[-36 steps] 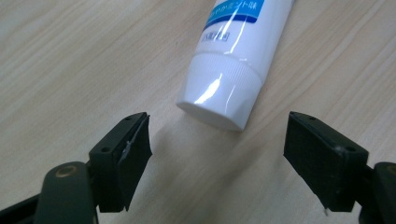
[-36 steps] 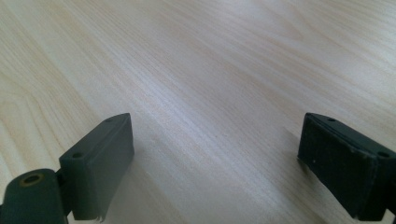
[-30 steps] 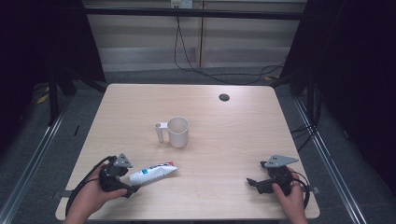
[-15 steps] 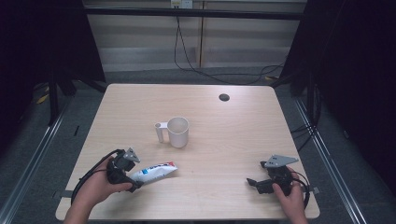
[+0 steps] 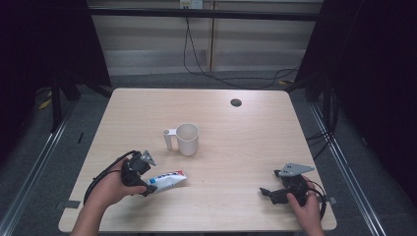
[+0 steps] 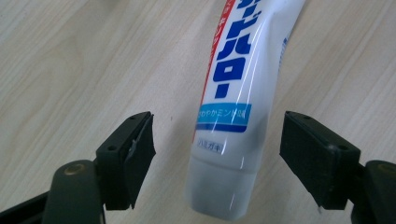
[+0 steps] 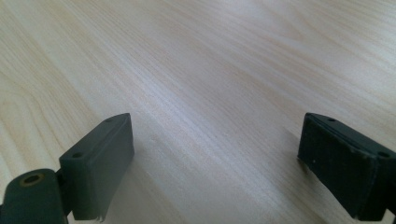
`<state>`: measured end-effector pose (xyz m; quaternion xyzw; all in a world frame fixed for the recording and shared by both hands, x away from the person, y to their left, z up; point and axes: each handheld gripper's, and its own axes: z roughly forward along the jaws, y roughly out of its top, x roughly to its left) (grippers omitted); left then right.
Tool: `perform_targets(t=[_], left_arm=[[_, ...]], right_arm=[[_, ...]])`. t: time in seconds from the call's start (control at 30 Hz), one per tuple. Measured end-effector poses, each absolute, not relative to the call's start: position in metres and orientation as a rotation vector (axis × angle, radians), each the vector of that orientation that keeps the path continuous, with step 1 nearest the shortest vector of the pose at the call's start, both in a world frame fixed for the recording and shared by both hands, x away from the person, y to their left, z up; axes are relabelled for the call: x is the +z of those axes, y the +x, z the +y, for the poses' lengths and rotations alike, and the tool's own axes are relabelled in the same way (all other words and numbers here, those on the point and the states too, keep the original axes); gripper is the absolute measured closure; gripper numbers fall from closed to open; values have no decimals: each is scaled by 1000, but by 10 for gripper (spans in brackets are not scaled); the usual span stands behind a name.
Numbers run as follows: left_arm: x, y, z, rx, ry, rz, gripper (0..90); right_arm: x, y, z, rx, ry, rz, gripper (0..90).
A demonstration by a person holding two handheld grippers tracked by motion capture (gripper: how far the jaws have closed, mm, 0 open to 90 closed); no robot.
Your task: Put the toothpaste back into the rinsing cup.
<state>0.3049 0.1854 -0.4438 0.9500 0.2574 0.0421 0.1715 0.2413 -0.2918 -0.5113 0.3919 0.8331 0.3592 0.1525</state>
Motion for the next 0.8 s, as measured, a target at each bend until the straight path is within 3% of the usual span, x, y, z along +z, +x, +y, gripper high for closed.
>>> perform_targets(t=[0.8], left_arm=[[-453, 319, 149, 47, 2784, 644, 310]], right_arm=[[-511, 241, -292, 1030, 1124, 2390, 99]])
